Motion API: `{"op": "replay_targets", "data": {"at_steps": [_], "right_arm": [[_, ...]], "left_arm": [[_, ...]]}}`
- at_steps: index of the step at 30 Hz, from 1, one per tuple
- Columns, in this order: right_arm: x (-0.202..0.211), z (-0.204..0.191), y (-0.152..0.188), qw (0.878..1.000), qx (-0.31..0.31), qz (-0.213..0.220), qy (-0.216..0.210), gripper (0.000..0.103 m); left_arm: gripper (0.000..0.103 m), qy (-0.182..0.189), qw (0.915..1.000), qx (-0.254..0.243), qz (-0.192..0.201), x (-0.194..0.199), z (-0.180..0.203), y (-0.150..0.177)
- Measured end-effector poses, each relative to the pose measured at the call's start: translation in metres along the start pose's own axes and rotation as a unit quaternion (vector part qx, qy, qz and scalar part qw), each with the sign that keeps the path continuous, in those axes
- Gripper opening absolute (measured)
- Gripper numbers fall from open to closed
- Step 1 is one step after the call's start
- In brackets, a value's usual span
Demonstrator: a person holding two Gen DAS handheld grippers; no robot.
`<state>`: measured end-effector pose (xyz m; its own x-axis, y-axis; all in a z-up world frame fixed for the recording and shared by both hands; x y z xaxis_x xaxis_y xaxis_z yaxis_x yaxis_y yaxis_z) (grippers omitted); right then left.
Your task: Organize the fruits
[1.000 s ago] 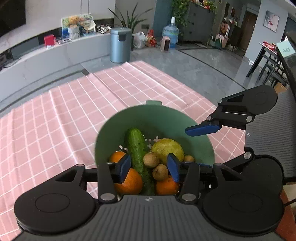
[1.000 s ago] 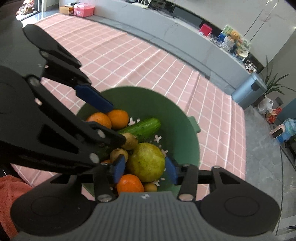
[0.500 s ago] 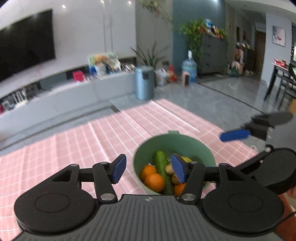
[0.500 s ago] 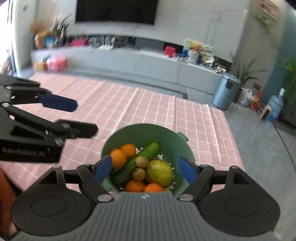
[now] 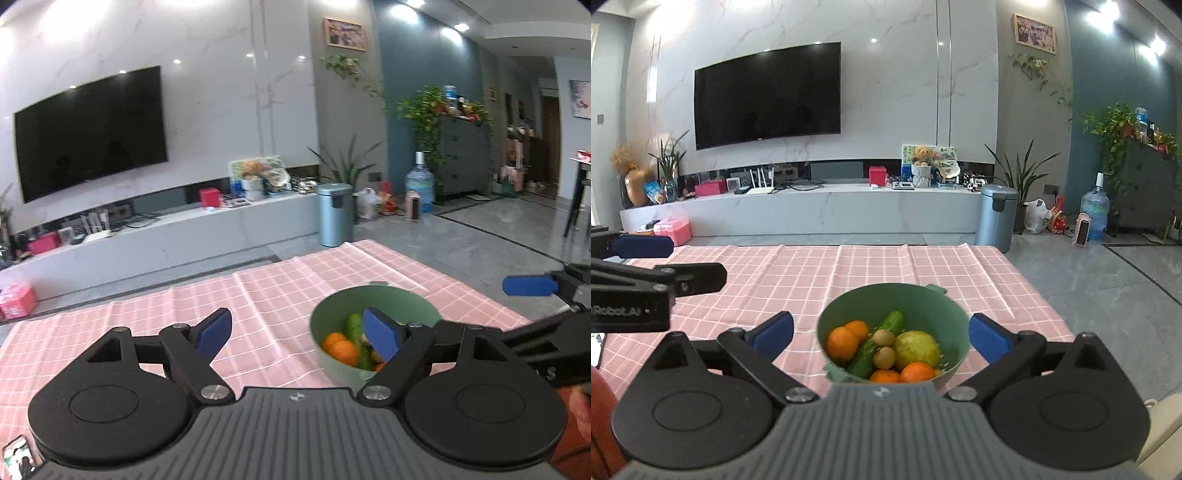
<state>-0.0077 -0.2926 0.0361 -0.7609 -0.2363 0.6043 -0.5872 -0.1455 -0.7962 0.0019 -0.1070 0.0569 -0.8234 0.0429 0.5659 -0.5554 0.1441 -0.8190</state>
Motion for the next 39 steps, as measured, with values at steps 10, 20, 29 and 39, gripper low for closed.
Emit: {"op": "replay_targets", "data": {"at_steps": [10, 20, 29, 39], "right_arm": [[-0.011, -0.014, 0.032, 1.000, -0.008, -0.008, -0.015, 0.098], [-0.037, -0.011, 0.041, 0.999, -0.024, -0.026, -0.006, 0.098], [-0.045, -0.008, 0.045, 0.998, -0.047, -0.049, -0.010, 0.098], [-0.045, -0.007, 0.046, 0.998, -0.046, -0.049, -0.005, 0.098]], "left_arm": [[0.098, -0.063, 0.9968, 0.049, -0.013, -0.010, -0.007, 0.027], [0.098, -0.072, 0.9943, 0.035, -0.070, -0.029, -0.004, 0.051], [0.098, -0.077, 0.9923, 0.033, -0.091, -0.033, -0.005, 0.058], [0.098, -0.069, 0.9922, 0.041, -0.095, -0.030, -0.009, 0.057]]}}
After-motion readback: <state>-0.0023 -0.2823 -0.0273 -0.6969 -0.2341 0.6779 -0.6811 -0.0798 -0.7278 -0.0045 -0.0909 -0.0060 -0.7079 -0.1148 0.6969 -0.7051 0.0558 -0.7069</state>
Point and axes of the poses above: each gripper's, at about its wrist camera, not at the fingertips, and x roughly against the way its jaws point, z to its right, y to its underside, the point moved 1 cm from there along -x, roughly the way its jaws point, and after that the axes turned 11 degrees about -z, right-handed, at the moved point
